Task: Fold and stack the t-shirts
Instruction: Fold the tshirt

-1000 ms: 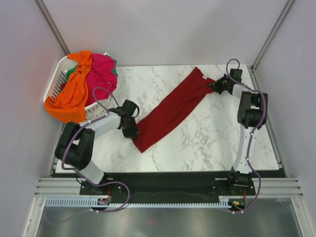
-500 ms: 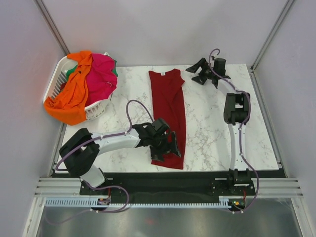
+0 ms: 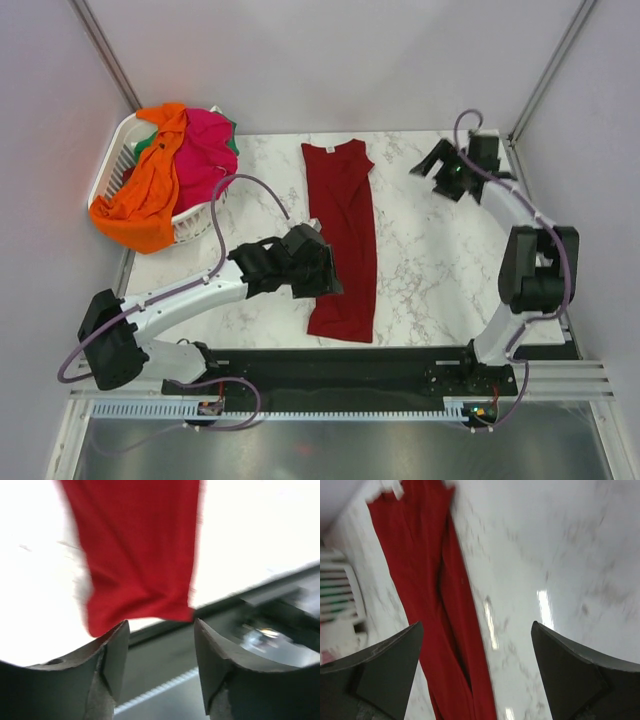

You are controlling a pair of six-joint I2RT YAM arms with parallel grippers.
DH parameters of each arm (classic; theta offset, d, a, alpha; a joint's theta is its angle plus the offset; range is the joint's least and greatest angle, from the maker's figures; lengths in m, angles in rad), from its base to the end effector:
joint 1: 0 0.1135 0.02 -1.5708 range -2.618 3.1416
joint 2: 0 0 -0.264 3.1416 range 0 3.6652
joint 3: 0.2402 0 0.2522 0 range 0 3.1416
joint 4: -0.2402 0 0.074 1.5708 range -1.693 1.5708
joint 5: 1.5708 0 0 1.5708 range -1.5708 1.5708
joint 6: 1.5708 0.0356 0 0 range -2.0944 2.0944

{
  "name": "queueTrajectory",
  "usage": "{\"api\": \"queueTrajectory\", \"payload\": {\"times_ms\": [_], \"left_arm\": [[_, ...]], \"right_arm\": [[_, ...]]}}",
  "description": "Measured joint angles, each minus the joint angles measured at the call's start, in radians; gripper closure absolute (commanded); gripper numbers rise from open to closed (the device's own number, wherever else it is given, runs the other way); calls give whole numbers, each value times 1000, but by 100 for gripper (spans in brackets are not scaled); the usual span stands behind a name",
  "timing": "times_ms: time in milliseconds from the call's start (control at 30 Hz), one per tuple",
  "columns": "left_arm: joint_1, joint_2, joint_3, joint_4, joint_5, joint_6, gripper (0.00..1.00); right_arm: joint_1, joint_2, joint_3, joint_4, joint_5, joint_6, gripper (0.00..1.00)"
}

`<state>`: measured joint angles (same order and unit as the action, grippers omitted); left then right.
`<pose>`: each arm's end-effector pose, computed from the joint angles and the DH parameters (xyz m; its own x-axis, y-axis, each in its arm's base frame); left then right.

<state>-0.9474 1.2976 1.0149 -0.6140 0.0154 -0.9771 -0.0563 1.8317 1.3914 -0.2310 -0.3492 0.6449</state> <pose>0.1567 -0.2188 0.2714 -0.9327 -0.1225 -0.3392 0.0792 0.8480 -0.5241 0.4194 -0.0114 0.2516 -0.6253 0.6010 -0.4978 0.2018 0.7407 0.6408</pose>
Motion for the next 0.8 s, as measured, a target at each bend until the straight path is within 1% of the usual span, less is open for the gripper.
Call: {"api": "queueTrajectory", "payload": {"times_ms": [33,67,200,233,300,367,400,433,500,533,667,800], "left_arm": [[0,20,0,-12,-37,26,44],[0,48,-1,-23,-71,49,45],[-4,190,-2,-47,-153,119,46],[-11,219,-3,-48,-172,131,46],[-26,253,-6,-52,-204,144,47],[-37,273,-8,-55,-232,151,51],[-39,282,-8,-55,-245,154,55],[-40,292,-8,-54,-253,156,71],[-41,317,-10,-48,-262,159,82],[-42,328,-15,-42,-264,161,91],[-50,344,-64,-30,-257,154,95],[-68,309,-108,8,-251,122,94]], "right_arm": [[32,-63,-86,1,16,-7,6],[69,-116,-169,-7,22,-14,8],[211,-269,-433,-31,31,-36,18],[227,-296,-477,-39,29,-40,22],[244,-369,-568,-58,32,-47,23],[250,-449,-638,-68,33,-51,25],[253,-487,-665,-71,35,-51,26],[258,-517,-686,-71,34,-53,27],[272,-555,-715,-72,33,-58,27],[277,-564,-726,-70,32,-60,27],[282,-572,-752,-77,31,-72,27],[282,-573,-753,-85,31,-86,27]]}}
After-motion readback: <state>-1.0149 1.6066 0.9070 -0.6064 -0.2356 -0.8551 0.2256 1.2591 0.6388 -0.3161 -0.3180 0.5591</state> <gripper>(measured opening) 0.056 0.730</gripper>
